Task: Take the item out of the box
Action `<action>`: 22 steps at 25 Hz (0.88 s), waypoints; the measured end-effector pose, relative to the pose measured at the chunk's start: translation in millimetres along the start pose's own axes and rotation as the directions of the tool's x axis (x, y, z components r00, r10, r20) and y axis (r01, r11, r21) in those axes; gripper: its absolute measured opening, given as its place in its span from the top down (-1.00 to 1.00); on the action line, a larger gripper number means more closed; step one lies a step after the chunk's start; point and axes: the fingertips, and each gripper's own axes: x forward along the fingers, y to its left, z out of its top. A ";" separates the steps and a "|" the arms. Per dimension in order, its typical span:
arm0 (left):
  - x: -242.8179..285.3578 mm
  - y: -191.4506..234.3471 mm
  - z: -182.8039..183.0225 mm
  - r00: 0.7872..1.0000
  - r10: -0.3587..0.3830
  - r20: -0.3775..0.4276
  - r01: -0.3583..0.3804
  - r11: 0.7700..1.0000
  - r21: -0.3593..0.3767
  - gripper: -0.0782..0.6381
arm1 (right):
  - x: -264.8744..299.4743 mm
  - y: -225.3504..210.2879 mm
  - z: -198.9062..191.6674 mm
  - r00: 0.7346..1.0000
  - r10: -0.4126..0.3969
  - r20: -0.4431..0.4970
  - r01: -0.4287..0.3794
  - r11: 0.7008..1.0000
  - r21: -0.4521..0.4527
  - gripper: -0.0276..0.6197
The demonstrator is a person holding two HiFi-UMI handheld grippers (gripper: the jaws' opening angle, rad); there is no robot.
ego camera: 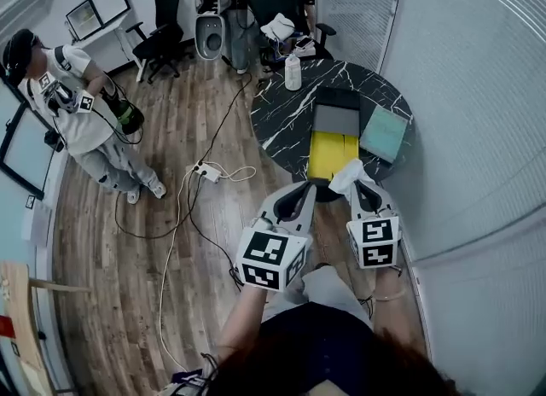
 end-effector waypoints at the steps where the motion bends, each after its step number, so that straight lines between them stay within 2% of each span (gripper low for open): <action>1: -0.9 -1.0 -1.7 1.000 -0.001 -0.003 0.001 1.000 -0.002 0.70 | -2.3 0.6 0.0 1.000 0.000 0.002 0.000 1.000 0.000 0.84; 10: -3.4 -12.5 1.4 1.000 0.012 0.006 -0.012 1.000 -0.009 0.70 | -26.1 2.9 1.8 0.999 0.022 0.023 -0.022 1.000 0.001 0.84; 22: -7.6 -55.0 -1.3 0.999 0.046 -0.003 -0.046 0.999 -0.003 0.70 | -66.4 -4.4 1.5 0.995 0.085 0.057 -0.084 0.996 -0.004 0.84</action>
